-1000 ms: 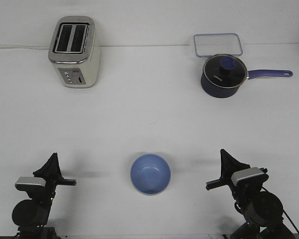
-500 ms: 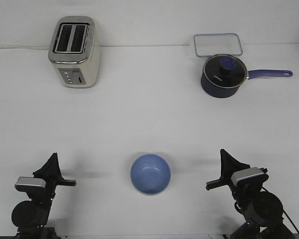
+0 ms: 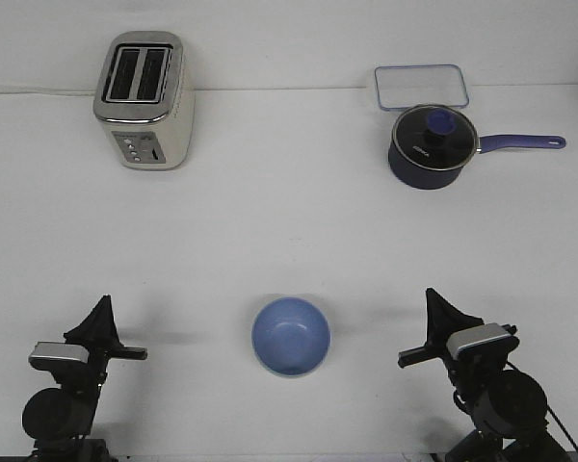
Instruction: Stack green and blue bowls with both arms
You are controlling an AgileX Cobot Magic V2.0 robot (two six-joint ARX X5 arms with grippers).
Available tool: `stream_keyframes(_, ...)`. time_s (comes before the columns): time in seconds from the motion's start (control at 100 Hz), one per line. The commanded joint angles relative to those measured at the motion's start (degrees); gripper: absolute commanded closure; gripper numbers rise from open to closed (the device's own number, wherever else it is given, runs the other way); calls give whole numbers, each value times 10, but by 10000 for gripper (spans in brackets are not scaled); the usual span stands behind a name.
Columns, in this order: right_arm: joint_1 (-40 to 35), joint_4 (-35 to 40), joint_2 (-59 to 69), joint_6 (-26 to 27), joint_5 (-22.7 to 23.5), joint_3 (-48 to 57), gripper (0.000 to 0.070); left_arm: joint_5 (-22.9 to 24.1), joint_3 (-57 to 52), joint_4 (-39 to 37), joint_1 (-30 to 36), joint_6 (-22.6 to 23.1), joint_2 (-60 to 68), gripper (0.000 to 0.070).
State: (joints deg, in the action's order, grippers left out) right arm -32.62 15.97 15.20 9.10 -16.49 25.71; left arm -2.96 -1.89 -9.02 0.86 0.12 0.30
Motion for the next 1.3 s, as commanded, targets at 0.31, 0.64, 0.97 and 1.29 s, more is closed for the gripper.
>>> stream_keyframes(0.31, 99, -29, -26, -116, 7, -33, 699, 2, 11, -7, 0, 5, 0, 686)
stream_keyframes(0.64, 269, -60, -151, -227, 90, -174, 700, 2, 11, -7, 0, 5, 0, 686)
stream_keyframes(0.97, 289, -118, -151, -251, 124, -250, 700, 2, 11, -3, 0, 5, 0, 686)
stream_keyframes(1.29, 289, -132, -151, -254, 120, -250, 699, 2, 11, -1, 0, 5, 0, 686)
